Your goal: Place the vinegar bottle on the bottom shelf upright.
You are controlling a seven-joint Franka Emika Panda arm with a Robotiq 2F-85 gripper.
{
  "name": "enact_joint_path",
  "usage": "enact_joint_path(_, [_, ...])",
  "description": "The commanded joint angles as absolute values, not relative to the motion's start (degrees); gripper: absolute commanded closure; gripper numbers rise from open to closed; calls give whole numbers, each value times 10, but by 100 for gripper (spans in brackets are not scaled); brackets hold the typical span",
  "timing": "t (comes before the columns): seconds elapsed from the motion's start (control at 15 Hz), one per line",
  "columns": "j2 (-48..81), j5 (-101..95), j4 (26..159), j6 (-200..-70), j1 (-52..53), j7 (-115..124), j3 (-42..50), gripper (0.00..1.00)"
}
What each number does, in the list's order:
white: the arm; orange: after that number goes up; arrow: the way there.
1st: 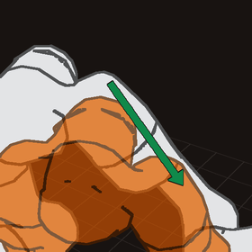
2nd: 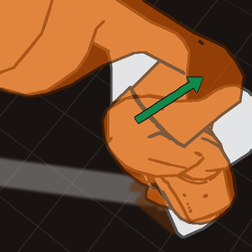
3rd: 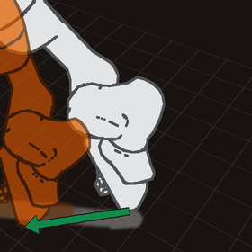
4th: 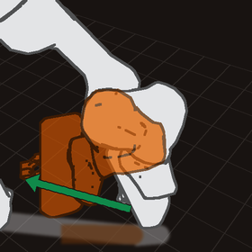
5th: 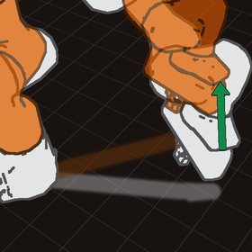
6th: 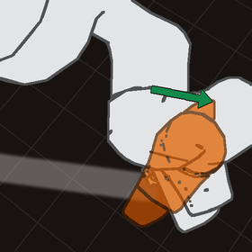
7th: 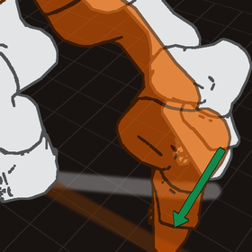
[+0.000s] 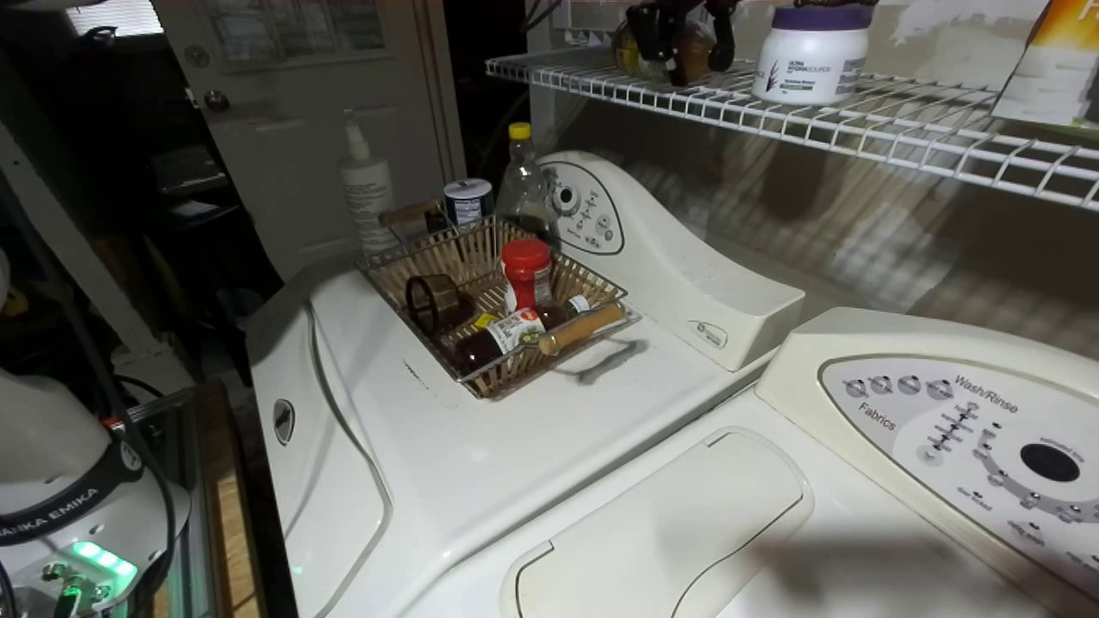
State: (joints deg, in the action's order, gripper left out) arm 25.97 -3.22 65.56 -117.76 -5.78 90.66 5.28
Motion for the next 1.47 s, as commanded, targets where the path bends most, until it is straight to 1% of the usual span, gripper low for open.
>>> enact_joint_path(0.0, [269, -18, 639, -1173, -58, 923, 48, 26])
enact_joint_path(0.13, [271, -17, 636, -1172, -58, 930, 48, 30])
enact_joint_path(0.2, [272, -17, 635, -1171, -58, 934, 48, 35])
enact_joint_path(0.27, [273, -18, 635, -1171, -58, 939, 48, 44])
enact_joint_path(0.33, [273, -19, 634, -1171, -57, 942, 48, 58])
enact_joint_path(0.47, [274, -21, 633, -1171, -56, 950, 48, 73])
enact_joint_path(0.53, [274, -22, 632, -1171, -57, 952, 49, 77])
enact_joint_path(0.8, [273, -28, 630, -1170, -51, 975, 52, 81])
enact_joint_path(1.4, [262, -100, 625, -1194, -5, 1028, 64, 84])
